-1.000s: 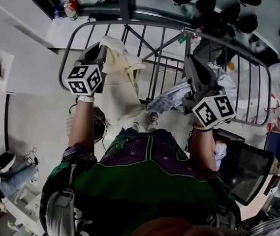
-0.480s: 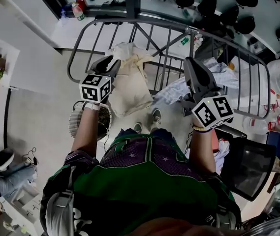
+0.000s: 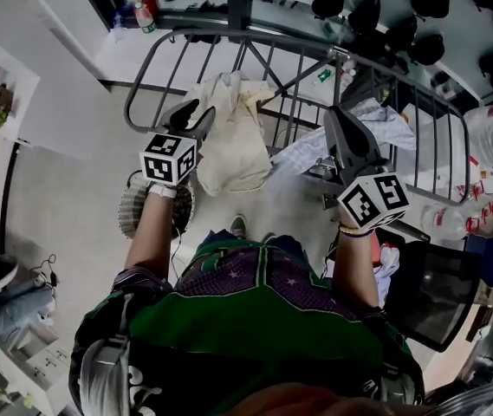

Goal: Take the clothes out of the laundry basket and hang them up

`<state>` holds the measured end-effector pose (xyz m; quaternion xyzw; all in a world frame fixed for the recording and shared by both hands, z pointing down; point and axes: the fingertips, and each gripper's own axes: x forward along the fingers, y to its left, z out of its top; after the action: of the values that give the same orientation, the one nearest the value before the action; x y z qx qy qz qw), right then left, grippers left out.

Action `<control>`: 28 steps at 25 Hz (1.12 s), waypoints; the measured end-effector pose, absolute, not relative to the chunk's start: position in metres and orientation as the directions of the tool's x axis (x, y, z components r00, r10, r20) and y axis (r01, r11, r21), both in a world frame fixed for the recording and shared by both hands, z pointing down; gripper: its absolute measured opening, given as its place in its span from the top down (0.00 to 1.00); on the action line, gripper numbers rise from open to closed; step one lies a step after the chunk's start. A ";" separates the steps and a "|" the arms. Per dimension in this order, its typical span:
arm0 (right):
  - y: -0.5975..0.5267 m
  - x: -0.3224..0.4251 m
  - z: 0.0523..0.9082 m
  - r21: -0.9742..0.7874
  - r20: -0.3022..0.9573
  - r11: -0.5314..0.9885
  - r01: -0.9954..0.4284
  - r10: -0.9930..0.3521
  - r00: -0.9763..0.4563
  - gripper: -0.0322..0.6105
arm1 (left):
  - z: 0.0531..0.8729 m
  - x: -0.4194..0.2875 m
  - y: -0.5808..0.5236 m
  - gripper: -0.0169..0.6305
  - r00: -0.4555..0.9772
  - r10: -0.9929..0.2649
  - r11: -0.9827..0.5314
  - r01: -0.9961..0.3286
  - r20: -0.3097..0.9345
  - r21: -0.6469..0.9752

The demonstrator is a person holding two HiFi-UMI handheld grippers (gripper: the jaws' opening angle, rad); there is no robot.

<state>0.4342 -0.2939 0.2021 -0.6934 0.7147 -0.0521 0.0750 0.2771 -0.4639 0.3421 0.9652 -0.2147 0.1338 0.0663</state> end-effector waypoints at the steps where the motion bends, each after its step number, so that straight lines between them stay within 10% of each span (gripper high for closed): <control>1: -0.290 0.433 0.200 -0.173 -0.038 0.037 -0.984 -0.999 -0.031 0.95 | 0.339 0.275 -0.460 0.71 0.874 -0.401 -0.897 -0.435 0.275 0.076; 28: 0.065 0.515 0.194 -0.142 -0.097 -0.158 -0.977 -0.980 0.173 0.95 | 0.222 0.362 -0.111 0.79 0.969 -0.242 -0.970 -0.241 -0.042 0.027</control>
<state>0.5150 0.0650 0.1943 -0.7610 0.6430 -0.0086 0.0857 0.3617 -0.1109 0.2216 0.9922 -0.1219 -0.0223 0.0109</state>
